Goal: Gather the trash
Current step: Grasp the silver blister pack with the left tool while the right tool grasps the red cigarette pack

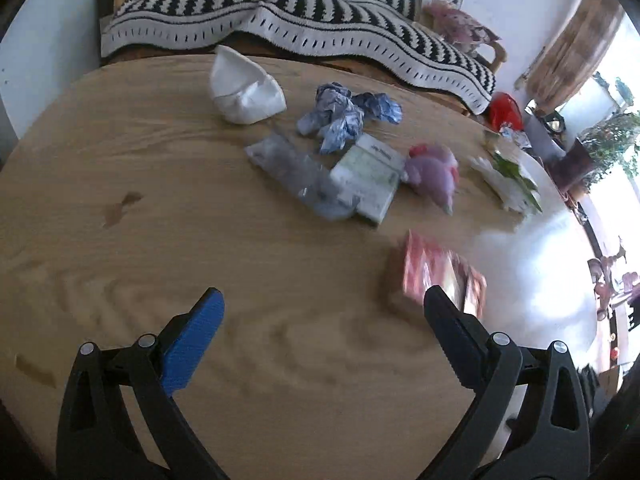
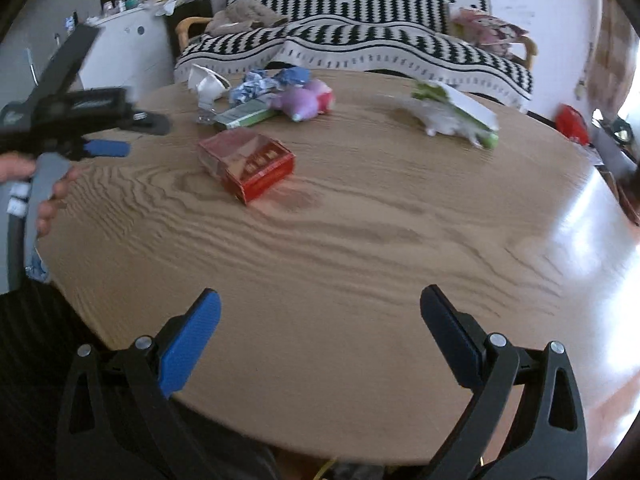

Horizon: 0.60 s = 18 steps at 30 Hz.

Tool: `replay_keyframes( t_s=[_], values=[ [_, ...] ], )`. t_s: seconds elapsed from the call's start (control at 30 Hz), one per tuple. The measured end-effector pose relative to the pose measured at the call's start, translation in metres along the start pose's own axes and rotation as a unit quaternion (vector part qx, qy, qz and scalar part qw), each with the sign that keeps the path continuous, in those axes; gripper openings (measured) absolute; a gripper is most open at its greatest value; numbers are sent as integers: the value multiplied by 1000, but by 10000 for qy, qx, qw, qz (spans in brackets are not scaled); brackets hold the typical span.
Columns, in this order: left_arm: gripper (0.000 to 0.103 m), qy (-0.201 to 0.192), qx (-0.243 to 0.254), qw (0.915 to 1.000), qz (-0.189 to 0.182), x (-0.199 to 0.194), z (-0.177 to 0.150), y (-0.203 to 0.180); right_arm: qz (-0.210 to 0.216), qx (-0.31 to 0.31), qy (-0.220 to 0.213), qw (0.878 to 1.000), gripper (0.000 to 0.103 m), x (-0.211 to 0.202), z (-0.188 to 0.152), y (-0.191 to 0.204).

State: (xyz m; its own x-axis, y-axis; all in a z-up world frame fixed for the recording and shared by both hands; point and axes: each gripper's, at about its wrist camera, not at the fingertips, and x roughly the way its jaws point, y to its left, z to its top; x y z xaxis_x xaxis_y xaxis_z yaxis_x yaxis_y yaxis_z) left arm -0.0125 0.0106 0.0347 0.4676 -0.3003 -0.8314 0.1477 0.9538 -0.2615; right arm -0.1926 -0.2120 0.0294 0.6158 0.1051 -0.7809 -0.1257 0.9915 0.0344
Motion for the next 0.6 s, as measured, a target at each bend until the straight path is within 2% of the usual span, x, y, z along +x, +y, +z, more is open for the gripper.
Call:
replay_keyframes(
  t_s=[0.1,0.23,0.37,0.47,0.6],
  values=[
    [97,20,81,9999,91,24,23,-15,126,-58,74,9999,97,13,10,9],
    [97,133,-26,9997,225,58,48,-5,84,-229,6,9997,97,31,27,16],
    [97,-78,-367,9988,301,54,46,24,252,-253,84,9993,97,53,46,21],
    [97,-112,-698,9974,168,44,41,47,365,-436,149,9983,97,69,58,30],
    [97,-111,-670,9975,189,38,37,63,340,-610,290,9971,97,90,69,34]
  ],
)
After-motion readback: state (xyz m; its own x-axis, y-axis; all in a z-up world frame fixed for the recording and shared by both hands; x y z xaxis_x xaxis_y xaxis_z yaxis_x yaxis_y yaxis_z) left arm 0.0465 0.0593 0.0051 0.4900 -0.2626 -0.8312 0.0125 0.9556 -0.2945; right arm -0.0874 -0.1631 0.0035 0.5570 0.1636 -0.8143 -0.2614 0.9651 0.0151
